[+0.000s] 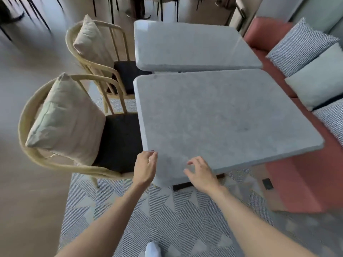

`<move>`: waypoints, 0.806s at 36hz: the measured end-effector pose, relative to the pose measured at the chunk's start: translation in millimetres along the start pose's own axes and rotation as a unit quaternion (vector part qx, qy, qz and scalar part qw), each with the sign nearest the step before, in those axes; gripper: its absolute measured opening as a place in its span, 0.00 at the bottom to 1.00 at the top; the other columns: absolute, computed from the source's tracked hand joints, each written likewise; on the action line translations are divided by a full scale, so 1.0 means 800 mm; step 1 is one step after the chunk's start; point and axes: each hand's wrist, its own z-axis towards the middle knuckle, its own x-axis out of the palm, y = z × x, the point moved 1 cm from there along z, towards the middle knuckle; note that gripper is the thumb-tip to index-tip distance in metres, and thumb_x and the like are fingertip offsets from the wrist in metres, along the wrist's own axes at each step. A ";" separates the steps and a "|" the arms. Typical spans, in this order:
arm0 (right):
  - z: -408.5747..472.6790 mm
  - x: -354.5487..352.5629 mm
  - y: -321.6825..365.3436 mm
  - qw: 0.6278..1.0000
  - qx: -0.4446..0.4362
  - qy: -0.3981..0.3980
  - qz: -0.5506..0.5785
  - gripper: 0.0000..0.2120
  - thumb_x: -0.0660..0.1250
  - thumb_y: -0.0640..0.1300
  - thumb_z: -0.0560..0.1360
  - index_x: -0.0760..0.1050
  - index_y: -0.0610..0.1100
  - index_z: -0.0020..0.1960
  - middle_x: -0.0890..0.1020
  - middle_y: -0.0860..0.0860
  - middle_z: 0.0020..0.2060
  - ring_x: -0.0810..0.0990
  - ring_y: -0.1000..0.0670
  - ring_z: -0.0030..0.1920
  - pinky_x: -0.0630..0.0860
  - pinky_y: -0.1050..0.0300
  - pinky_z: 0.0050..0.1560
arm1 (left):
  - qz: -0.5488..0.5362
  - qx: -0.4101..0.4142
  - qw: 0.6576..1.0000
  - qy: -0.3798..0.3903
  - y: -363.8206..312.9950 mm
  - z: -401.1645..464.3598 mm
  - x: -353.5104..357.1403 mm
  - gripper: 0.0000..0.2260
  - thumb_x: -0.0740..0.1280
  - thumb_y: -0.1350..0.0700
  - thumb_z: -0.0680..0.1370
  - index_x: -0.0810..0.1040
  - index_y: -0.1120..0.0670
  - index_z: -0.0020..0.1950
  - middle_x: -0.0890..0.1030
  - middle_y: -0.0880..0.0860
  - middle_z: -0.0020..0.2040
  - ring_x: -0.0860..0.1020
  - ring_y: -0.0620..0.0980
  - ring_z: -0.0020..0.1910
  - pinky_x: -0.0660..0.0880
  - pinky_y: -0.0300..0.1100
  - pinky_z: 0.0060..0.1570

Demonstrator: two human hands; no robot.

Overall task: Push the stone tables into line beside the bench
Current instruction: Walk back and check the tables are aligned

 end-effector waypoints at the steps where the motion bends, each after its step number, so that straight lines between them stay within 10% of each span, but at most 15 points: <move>1: 0.005 0.004 -0.009 0.999 -0.014 -0.009 -0.045 0.20 0.60 0.55 0.79 0.70 0.47 0.67 0.67 0.51 0.69 0.66 0.48 0.70 0.63 0.49 0.72 | 0.028 0.018 0.999 0.010 0.011 0.001 0.010 0.14 0.59 0.54 0.80 0.81 0.59 0.44 0.77 0.48 0.50 0.72 0.42 0.50 0.69 0.40 0.55; 11: 0.067 0.040 -0.036 0.970 -0.078 -0.155 -0.170 0.29 0.56 0.56 0.80 0.61 0.41 0.76 0.61 0.45 0.77 0.58 0.44 0.77 0.50 0.49 0.77 | 0.270 0.056 0.960 -0.043 0.041 -0.014 0.092 0.28 0.57 0.48 0.83 0.60 0.64 0.77 0.58 0.62 0.79 0.52 0.61 0.79 0.47 0.53 0.78; 29: 0.087 0.068 -0.062 0.910 -0.167 -0.316 -0.211 0.24 0.53 0.55 0.75 0.72 0.41 0.62 0.75 0.41 0.62 0.72 0.41 0.62 0.65 0.44 0.66 | 0.418 0.087 0.891 -0.155 0.056 -0.019 0.128 0.33 0.47 0.41 0.80 0.61 0.64 0.76 0.62 0.64 0.76 0.58 0.63 0.77 0.52 0.57 0.76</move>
